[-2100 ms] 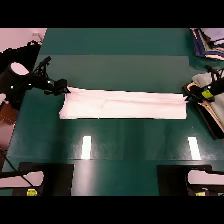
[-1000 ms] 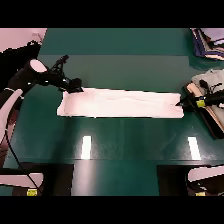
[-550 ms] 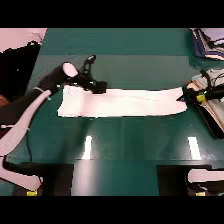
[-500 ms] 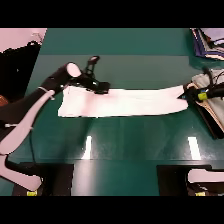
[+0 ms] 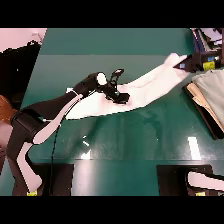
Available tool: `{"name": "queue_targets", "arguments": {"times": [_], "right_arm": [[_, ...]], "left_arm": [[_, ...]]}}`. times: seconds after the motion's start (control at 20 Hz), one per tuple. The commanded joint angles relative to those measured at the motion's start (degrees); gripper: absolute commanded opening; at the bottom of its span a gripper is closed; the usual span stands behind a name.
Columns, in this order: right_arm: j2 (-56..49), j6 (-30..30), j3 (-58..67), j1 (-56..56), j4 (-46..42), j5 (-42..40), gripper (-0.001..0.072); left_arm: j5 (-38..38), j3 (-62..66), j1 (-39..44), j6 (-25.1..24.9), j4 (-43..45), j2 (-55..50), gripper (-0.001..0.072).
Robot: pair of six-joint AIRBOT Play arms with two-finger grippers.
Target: Fold the shirts.
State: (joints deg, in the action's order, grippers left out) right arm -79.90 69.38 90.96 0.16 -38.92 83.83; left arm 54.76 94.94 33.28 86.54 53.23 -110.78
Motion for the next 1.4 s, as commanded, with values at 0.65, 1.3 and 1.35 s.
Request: {"name": "queue_targets", "arguments": {"times": [0.65,1.3,1.35], "right_arm": [[-5.7,0.2,7.2,28.7,2.1,-13.9,0.0016],[-34.8,-6.9,26.4,48.5,8.7,-20.5,0.0450],[-33.3,-6.9,23.9,46.4,8.6,-18.1,0.0401]], "left_arm": [[4.0,2.0,-16.5,-0.1,6.2,14.8,0.0029],[13.6,1.9,-37.5,-4.3,11.5,30.5,0.0029],[14.3,1.9,-37.4,-4.5,11.5,30.5,0.0029]]}}
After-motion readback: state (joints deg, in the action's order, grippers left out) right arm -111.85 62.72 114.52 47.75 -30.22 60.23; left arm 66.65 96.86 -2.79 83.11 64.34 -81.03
